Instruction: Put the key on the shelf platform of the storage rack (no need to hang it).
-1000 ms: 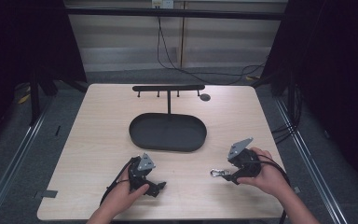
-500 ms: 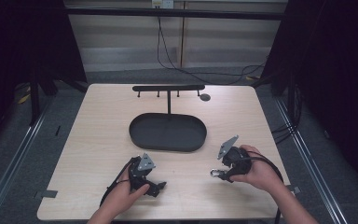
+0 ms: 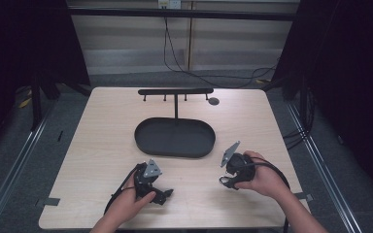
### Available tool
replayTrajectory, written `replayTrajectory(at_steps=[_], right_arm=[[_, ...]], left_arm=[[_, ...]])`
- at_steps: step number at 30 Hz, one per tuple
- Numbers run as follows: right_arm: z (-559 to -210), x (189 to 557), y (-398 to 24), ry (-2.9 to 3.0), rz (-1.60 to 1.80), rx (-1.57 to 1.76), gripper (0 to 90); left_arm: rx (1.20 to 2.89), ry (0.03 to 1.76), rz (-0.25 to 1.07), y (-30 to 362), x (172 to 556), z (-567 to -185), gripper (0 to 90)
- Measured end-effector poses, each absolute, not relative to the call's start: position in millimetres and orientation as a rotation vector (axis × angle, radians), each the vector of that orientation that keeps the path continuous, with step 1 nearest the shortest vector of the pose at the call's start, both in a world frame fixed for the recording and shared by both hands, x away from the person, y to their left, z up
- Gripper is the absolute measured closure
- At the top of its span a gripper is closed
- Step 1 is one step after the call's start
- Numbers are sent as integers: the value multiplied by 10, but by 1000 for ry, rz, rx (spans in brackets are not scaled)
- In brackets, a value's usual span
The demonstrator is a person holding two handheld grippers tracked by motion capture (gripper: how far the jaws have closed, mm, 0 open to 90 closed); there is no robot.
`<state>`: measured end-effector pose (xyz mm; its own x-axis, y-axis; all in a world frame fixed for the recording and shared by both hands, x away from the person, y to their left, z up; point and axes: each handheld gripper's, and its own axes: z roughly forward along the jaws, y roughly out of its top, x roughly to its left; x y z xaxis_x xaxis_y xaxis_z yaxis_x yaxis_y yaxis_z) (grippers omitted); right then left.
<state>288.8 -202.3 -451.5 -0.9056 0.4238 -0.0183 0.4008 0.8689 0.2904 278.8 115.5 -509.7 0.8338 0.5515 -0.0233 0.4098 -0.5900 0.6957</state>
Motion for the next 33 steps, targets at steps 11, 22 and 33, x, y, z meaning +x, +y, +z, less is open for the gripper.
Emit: replayTrajectory(at_steps=[11, 22, 33], right_arm=[[-4610, 2926, -1992, 2981, 357, 653, 573], [-4658, 2969, -1973, 3014, 286, 657, 662], [-4663, 3009, -1901, 3041, 217, 761, 717]], left_arm=[[2282, 698, 252, 1155, 2788, -5097, 0], [2281, 698, 252, 1155, 2788, -5097, 0], [2283, 697, 253, 1155, 2788, -5097, 0]])
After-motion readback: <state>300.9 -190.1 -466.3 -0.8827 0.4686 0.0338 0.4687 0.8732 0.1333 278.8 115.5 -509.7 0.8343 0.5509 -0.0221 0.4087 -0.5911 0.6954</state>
